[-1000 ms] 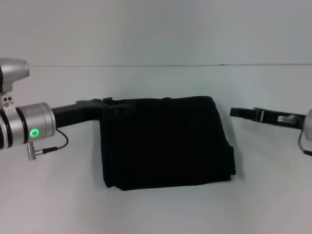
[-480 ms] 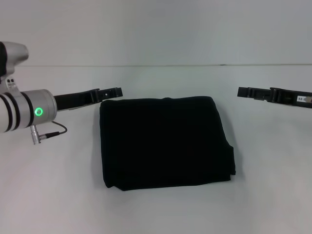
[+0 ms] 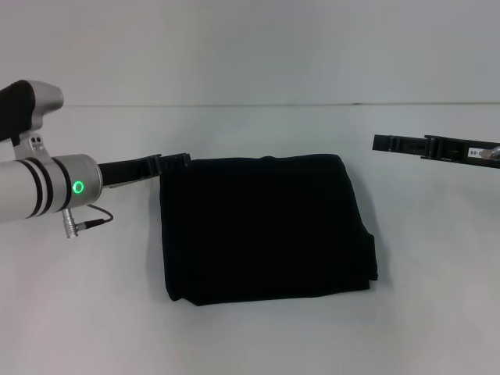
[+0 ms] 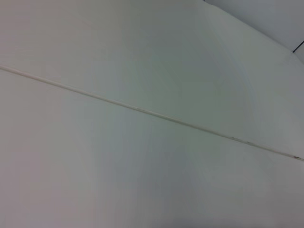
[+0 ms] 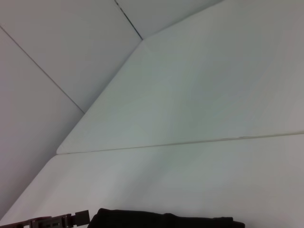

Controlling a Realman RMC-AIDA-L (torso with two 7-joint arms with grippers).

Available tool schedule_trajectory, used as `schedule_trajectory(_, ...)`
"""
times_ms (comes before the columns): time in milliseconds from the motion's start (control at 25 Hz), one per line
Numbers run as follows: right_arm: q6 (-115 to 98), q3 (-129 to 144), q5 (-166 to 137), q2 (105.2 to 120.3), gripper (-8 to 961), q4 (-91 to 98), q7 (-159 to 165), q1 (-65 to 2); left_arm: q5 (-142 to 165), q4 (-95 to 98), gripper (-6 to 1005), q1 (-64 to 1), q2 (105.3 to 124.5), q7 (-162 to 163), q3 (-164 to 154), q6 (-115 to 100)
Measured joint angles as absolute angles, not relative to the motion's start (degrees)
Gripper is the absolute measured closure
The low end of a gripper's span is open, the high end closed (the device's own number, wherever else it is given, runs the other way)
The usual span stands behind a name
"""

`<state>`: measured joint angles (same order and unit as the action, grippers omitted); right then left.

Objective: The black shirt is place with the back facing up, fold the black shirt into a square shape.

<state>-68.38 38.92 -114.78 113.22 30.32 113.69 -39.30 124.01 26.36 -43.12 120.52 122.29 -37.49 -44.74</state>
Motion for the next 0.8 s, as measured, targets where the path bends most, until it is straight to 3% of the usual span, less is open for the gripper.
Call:
schedule_trajectory(280, -68.1, 38.9, -114.8, 113.35, 101, 30.0, 113.6, -39.5, 124.1, 25.3, 50, -43.5, 120.49, 121.9, -39.1, -45.3)
schedule_trajectory(800, -68.0, 38.6, -114.8, 113.55, 100, 29.7, 112.1, -39.6, 123.6, 25.4, 186, -43.4, 120.85, 120.7, -40.8, -44.4)
